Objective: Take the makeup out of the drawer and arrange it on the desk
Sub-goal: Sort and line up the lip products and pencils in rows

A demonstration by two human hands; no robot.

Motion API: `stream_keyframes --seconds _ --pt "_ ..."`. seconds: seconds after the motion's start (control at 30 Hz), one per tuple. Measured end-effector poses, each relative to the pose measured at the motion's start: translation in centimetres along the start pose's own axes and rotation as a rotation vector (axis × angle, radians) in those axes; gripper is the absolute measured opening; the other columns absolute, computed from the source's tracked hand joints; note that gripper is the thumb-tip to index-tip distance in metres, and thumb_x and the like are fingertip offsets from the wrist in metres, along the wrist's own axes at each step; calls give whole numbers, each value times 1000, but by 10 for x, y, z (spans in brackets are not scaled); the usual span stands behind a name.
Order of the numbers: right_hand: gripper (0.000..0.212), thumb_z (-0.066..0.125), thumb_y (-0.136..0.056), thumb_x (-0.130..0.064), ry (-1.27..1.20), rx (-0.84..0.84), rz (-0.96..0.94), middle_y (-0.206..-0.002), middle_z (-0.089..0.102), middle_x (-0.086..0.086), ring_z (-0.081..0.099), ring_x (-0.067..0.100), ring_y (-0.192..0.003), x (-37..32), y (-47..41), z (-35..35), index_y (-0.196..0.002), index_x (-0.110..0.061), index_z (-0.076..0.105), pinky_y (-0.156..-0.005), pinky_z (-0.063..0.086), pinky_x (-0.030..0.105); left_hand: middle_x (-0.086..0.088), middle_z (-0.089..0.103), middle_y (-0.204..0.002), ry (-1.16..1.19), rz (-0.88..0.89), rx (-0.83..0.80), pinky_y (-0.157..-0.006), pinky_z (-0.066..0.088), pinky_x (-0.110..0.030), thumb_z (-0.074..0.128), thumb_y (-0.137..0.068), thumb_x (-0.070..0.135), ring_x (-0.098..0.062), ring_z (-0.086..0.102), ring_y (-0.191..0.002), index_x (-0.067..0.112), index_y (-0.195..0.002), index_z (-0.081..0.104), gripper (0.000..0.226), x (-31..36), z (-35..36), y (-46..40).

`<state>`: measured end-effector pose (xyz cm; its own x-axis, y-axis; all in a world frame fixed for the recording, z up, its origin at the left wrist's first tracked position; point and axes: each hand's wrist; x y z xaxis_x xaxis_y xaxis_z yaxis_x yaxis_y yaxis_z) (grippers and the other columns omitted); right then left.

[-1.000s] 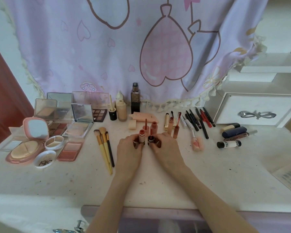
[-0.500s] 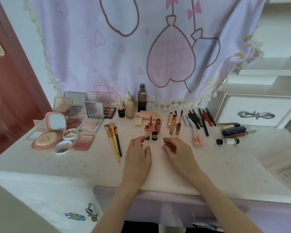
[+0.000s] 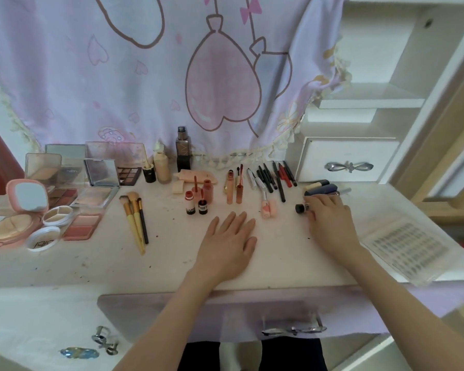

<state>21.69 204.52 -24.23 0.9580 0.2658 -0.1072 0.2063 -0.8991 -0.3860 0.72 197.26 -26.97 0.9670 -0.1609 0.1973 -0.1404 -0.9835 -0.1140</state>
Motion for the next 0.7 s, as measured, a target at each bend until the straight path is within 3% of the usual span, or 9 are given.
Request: stream_keyframes --seconds 0.13,0.33,0.4,0.47,0.57,0.63,0.7 --pt "36 40 -96 -17 155 -31 -34 -131 51 -1 38 23 -119 7 -9 8 -130 -20 50 -84 29 34 9 5 -157 15 -2 6 -114 -7 -35 15 -98 44 -9 -2 -144 32 -147 12 51 -1 2 1" --pt "30 43 -96 -29 172 -41 -94 -117 55 4 41 25 -112 0 -3 4 -118 -15 59 -83 25 34 8 17 -155 102 -1 78 -115 -3 -32 27 -98 41 -8 8 -143 30 -145 24 49 -1 0 4" --pt "29 47 -95 -25 -34 -57 -112 -115 54 7 45 25 -109 -10 6 -1 -118 -11 58 -84 29 31 6 23 -153 164 6 146 -115 3 -31 35 -96 40 -10 15 -141 27 -145 25 51 -1 -2 7" --pt "26 50 -95 -20 -398 -98 -74 -106 53 6 53 20 -92 -27 17 -11 -117 -8 57 -74 33 21 4 24 -152 273 39 210 -114 15 -33 47 -92 40 -12 23 -138 27 -146 20 61 1 -7 11" --pt "15 53 -93 -18 -842 -281 -60 -86 59 -9 57 3 -63 -53 35 -26 -106 -23 61 -61 41 12 8 27 -147 456 98 253 -105 28 -30 57 -88 38 -9 35 -129 32 -145 19 68 6 -16 22" --pt "14 58 -90 -16 -987 -372 -62 -67 63 -15 55 -1 -53 -64 41 -32 -94 -29 62 -55 44 13 6 43 -131 573 159 293 -96 34 -22 59 -88 30 -5 45 -114 28 -135 40 50 8 -18 31" --pt "9 63 -86 -15 -1154 -432 32 -59 61 -12 53 3 -53 -70 42 -33 -91 -22 65 -56 45 16 3 52 -108 629 191 379 -84 37 -13 60 -88 20 -1 49 -94 16 -113 58 25 6 -21 40"
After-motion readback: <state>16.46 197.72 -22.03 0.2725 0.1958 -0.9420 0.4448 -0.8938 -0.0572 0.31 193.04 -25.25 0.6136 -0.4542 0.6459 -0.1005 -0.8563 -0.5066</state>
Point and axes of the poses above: each hand's wrist, its own y-axis away from the middle knuckle, its own z-axis out of the palm, x = y × z
